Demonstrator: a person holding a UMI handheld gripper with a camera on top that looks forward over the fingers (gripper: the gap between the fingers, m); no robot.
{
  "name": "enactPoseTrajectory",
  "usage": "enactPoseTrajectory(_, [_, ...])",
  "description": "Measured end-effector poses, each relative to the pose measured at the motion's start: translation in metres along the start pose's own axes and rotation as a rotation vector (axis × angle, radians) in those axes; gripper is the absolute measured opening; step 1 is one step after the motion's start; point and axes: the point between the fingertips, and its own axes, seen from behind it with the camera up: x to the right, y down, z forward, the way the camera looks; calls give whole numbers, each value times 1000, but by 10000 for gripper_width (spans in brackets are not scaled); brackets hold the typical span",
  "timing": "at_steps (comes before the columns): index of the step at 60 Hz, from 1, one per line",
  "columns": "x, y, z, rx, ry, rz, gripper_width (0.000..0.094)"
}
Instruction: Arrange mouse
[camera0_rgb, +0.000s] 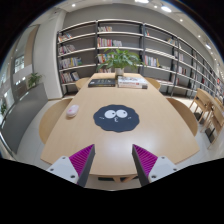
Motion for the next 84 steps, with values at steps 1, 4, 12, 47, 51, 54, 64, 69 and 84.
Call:
enactPoseTrajectory(1, [-8, 1, 4, -6, -8, 1, 742])
enactPoseTrajectory(4, [-15, 1, -6, -31, -39, -2, 742])
enactPoseTrajectory(12, [-99, 3, 55, -71, -90, -9, 745])
enactPoseTrajectory(47, [-224, -87, 257, -122, -138, -61, 716])
enactPoseTrajectory(51, [-221, -92, 266, -130, -122, -76, 558])
enactPoseTrajectory(54, [-223, -91, 266, -146, -124, -79, 471])
enactPoseTrajectory(64, [-221, -87, 263, -226, -132, -77, 319])
enactPoseTrajectory(69, [-217, -88, 260, -244, -115, -83, 296])
enactPoseTrajectory(84, [-180, -204, 220, -90, -110, -70, 297])
